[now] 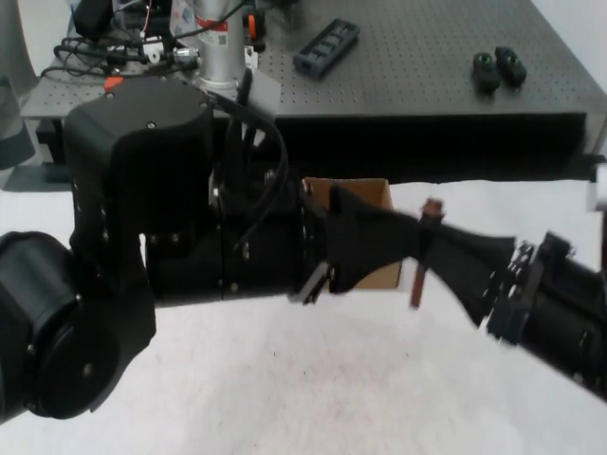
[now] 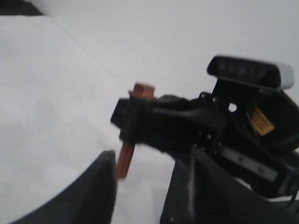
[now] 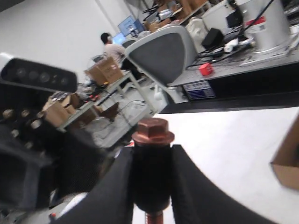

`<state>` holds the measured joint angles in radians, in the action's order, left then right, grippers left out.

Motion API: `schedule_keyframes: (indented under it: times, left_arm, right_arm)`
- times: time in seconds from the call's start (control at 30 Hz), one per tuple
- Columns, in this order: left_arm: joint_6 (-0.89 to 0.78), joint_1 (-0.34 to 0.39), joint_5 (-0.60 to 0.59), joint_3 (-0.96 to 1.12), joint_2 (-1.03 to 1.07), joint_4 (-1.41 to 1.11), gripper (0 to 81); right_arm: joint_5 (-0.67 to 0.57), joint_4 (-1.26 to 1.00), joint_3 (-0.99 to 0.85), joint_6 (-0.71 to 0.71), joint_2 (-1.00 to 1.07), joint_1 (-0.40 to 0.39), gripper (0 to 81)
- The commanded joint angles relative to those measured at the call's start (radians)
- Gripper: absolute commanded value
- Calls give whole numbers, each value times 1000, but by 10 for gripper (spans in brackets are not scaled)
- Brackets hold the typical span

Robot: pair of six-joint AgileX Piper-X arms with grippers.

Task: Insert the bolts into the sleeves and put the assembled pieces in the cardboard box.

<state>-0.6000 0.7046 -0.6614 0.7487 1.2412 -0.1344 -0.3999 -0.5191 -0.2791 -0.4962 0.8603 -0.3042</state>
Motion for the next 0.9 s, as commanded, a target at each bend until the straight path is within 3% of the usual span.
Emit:
schedule_keyframes:
  times: [0.0, 0.13, 0.5, 0.87]
  left_arm:
    - [108, 1, 73, 6, -15, 77, 216]
    - [218, 1, 253, -20, -65, 213, 3]
    - [173, 1, 488, -268, -341, 309, 2]
    - [174, 1, 815, -340, -586, 686, 6]
  right_arm:
    - [26, 113, -93, 105, 60, 96, 79]
    - [47, 273, -241, 231, 208, 122, 79]
    - [258, 572, -726, 364, 764, 104, 79]
    - [343, 699, -1054, 385, 1140, 50, 79]
